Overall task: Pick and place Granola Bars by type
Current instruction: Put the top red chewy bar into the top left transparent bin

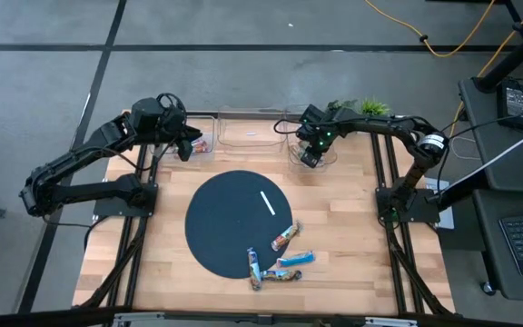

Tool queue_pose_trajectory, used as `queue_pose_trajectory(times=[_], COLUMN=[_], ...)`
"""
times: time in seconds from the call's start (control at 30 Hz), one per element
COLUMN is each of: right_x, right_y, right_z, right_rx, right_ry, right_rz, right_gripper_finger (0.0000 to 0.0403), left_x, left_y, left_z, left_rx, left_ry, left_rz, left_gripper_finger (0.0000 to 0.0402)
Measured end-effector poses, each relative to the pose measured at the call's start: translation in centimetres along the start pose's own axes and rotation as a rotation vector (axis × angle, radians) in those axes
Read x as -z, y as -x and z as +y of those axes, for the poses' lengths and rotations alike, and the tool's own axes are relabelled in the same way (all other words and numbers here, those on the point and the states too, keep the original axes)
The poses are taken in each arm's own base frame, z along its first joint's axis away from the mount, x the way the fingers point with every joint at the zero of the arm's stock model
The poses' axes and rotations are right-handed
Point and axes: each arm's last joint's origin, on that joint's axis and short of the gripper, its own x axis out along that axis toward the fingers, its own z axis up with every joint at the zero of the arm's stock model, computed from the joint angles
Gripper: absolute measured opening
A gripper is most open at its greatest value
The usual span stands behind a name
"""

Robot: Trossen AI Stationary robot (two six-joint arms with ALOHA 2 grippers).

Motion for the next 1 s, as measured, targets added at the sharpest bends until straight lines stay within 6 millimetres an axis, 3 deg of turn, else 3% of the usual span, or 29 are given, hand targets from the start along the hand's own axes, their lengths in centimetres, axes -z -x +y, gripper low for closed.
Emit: queue_pose_trajectory(times=[0.53,0.87,1.0], right_x=[-0.8,1.0,2.4], right_y=[2.0,7.2,9.8], right_z=[1.2,3.9,5.7], right_rx=[0.039,0.109,0.095], right_ry=[0.075,0.176,0.304], right_rz=[-0.05,-0.168,-0.232], right_gripper_finger=[0.0097,0.0097,0.0097], left_x=[0.0,0.0,0.0], left_y=[0.0,0.0,0.0], left_z=[0.0,0.0,0.0], left_rx=[0.0,0.0,0.0], left_ry=[-0.003,-0.056,-0.064], left_rz=[0.0,0.0,0.001], left_gripper_finger=[0.0061,0.0061,0.0061])
